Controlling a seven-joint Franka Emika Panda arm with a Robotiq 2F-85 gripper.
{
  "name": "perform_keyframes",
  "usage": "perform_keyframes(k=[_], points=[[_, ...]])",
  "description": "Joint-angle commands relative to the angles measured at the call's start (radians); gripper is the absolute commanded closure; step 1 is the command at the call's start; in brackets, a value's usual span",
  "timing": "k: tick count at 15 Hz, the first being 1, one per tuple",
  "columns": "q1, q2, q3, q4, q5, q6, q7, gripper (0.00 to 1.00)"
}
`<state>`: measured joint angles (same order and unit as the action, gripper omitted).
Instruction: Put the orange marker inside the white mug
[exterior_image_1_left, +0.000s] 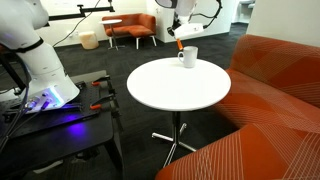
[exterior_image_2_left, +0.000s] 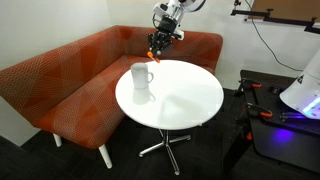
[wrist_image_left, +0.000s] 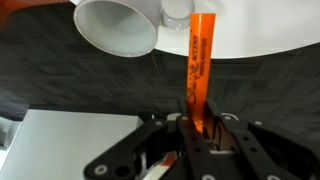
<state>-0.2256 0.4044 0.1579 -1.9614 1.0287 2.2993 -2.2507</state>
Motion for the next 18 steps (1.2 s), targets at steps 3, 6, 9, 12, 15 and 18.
perform_keyframes(k=[3,6,9,12,15,18], points=[[0.018,0.045,-0.034,0.072,0.191,-0.064,-0.104,0.95],[0.03,0.065,-0.055,0.098,0.252,-0.093,-0.101,0.95],[0.047,0.083,-0.083,0.125,0.267,-0.119,-0.076,0.95],[0.067,0.072,-0.106,0.098,0.259,-0.103,-0.082,0.81],[0.075,0.075,-0.114,0.096,0.257,-0.101,-0.082,0.81],[0.072,0.079,-0.111,0.103,0.264,-0.117,-0.097,0.95]])
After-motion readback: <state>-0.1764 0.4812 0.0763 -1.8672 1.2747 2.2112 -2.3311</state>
